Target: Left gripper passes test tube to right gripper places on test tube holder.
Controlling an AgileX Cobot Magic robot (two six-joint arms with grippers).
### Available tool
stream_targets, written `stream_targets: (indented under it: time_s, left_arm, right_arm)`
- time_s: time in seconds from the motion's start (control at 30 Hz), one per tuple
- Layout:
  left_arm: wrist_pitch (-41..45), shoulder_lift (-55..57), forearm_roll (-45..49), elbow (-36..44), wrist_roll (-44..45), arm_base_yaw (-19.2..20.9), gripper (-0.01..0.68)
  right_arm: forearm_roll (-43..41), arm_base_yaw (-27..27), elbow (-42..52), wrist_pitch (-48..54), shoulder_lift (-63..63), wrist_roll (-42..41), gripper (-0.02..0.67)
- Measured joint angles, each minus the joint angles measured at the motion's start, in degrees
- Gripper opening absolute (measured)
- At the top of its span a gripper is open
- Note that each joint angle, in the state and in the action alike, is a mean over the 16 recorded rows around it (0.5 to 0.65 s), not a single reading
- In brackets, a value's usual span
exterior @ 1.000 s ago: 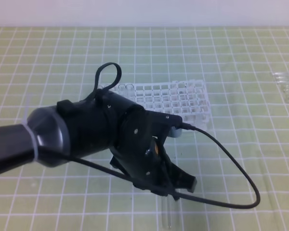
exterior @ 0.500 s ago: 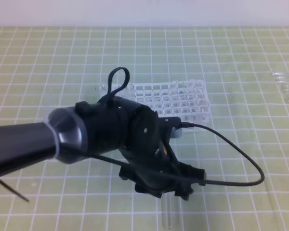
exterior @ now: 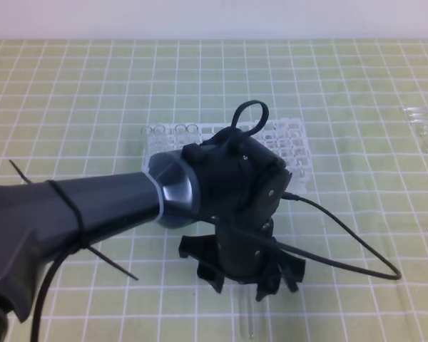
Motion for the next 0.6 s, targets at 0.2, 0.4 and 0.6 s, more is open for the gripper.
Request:
stream_targets:
  time_s: [0.2, 0.4, 0.6]
  left_arm:
    - [-1.29, 0.88, -1.5, -0.9, 0.33, -0.05, 0.421]
    - [-3.31, 1.03, -2.97, -0.97, 1.46, -0.05, 0.421]
    - [-3.81, 1.79, -2.93, -0.98, 1.88, -0.05, 0.42]
  right_arm:
    - [0.0, 0.0, 0.0, -0.22, 0.0, 0.0, -0.015]
    - [0.0, 0.0, 0.0, -0.36, 0.0, 0.0, -0.015]
    - [0.0, 0.0, 0.0, -0.36, 0.0, 0.0, -0.015]
